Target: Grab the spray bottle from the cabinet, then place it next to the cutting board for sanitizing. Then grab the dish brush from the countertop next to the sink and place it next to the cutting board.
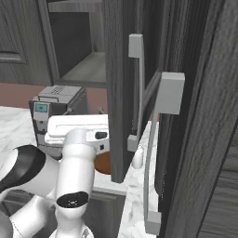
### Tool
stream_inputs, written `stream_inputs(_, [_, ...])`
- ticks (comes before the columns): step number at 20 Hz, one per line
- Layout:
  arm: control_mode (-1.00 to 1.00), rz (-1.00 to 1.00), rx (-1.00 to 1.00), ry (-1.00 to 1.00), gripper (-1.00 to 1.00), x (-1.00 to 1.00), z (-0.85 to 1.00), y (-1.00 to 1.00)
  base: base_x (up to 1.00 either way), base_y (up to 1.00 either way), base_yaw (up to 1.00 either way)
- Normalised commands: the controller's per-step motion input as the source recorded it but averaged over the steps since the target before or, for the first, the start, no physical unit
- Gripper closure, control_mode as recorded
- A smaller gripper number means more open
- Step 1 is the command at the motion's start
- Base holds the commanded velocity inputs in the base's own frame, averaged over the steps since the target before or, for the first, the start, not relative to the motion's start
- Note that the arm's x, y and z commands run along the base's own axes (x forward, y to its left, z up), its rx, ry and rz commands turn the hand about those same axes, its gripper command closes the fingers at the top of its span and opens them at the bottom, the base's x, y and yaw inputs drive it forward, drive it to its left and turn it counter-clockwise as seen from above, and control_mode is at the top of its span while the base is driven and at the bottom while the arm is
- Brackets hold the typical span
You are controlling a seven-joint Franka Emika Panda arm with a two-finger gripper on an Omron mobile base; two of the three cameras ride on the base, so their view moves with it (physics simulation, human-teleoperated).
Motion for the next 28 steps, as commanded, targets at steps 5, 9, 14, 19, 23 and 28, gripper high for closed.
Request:
stream_inputs(5, [-1.0, 0.01, -0.04, 0.07, -1.0, -0.51, 0.97, 0.47, 0.0, 0.0, 0.0])
stream_inputs(9, [-1.0, 0.0, 0.0, 0.04, -1.0, -0.22, 0.87, 0.55, 0.0, 0.0, 0.0])
stream_inputs(14, [-1.0, -0.02, 0.02, 0.12, -1.0, -0.09, 0.49, 0.25, 0.0, 0.0, 0.0])
stream_inputs(19, [-1.0, -0.18, 0.05, 0.08, -1.0, -0.25, 0.03, -0.06, 0.0, 0.0, 0.0])
stream_inputs(23, [-1.0, -0.18, -0.08, 0.19, -1.0, -0.19, 0.0, 0.16, 0.0, 0.0, 0.0])
stream_inputs(28, [-1.0, -0.14, -0.16, 0.19, -1.0, -0.09, -0.06, 0.2, 0.0, 0.0, 0.0])
